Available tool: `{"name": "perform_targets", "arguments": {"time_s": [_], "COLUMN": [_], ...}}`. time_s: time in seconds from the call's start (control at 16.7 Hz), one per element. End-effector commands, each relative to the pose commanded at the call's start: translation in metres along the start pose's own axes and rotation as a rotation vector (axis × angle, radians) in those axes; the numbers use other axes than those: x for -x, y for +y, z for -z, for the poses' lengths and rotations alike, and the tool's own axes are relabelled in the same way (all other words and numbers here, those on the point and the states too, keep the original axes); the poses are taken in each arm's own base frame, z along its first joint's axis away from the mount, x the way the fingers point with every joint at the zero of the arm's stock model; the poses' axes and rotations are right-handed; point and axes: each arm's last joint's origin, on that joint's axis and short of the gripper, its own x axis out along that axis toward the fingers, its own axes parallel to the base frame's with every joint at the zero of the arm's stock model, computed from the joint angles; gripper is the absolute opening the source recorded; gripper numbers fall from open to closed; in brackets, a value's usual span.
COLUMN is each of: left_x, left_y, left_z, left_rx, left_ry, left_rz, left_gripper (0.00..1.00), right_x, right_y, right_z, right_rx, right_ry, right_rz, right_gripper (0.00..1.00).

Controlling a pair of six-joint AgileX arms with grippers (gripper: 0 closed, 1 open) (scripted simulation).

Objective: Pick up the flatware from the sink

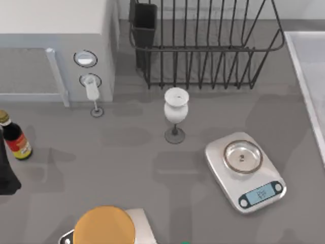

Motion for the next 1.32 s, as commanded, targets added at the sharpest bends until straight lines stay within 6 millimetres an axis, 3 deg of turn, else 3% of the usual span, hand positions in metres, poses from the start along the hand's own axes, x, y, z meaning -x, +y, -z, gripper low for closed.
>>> {"name": "perform_targets", "arguments": {"time_s": [0.12,0.24,0.6,0.72,1.02,1.32], "left_x": [0.000,0.000,0.000,0.000,0.000,0.000], "left_y": [0.000,0.000,0.000,0.000,0.000,0.000], "left_z": [0.000,0.000,0.000,0.000,0.000,0.000], "left_rx": [0.000,0.000,0.000,0.000,0.000,0.000], "left_ry": [0.000,0.000,0.000,0.000,0.000,0.000], "left_rz": [0.000,0.000,0.000,0.000,0.000,0.000], "left_gripper": [1.00,1.00,1.00,1.00,1.00,1.00], "right_x": [-0.006,-0.027,-0.122,-0.143,-0.147,-0.147], "right_y": [0.000,-0.001,-0.004,-0.003,-0.003,-0.003], "right_z": [-0.001,-0.003,-0.004,0.000,0.001,0.001], "right_rx": [0.000,-0.001,-0.004,-0.005,-0.005,-0.005], "right_ry": [0.003,0.006,-0.014,-0.003,0.000,0.000], "right_rz": [-0.001,-0.002,0.004,0.001,0.000,0.000], "right_gripper": [1.00,1.00,1.00,1.00,1.00,0.62]}}
